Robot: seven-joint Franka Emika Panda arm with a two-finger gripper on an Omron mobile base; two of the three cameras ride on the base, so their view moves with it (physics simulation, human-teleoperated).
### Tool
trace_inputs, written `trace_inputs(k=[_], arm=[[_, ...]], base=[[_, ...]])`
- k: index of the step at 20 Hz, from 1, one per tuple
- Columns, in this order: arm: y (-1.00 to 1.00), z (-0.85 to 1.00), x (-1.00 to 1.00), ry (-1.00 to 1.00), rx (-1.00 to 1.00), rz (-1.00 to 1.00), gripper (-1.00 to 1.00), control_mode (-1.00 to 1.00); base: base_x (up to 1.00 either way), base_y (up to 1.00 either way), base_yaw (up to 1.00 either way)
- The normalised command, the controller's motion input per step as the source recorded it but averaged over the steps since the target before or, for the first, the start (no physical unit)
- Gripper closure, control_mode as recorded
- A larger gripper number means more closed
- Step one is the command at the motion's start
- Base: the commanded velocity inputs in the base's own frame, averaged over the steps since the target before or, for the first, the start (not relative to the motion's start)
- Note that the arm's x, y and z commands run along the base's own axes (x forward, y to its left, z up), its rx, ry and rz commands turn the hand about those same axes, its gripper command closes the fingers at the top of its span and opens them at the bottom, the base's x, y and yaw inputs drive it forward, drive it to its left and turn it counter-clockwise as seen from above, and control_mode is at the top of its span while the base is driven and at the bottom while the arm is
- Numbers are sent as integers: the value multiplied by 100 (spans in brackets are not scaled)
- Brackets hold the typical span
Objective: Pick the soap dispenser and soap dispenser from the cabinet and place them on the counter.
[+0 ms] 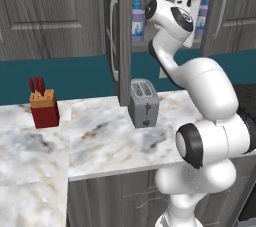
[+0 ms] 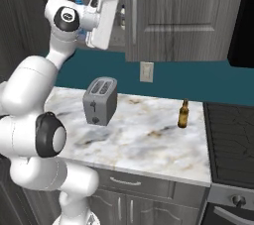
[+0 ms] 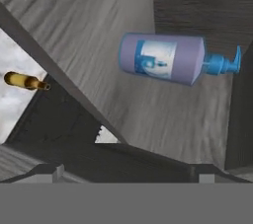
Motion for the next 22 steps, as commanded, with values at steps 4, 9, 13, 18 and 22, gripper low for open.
trace_inputs(k=[4,9,13,18,22], arm=[[-22,0,2,0,-9,-14,-100,-100],[-20,0,0,-1,-8,-15,-100,-100],[-19,0,0,-1,-12,-14,-100,-100],[-17,0,-1,-1,-12,-14,-100,-100],[-22,1,-1,0,-11,-13,-100,-100]], base=[[0,0,0],[0,0,0],[0,0,0],[0,0,0],[0,0,0]])
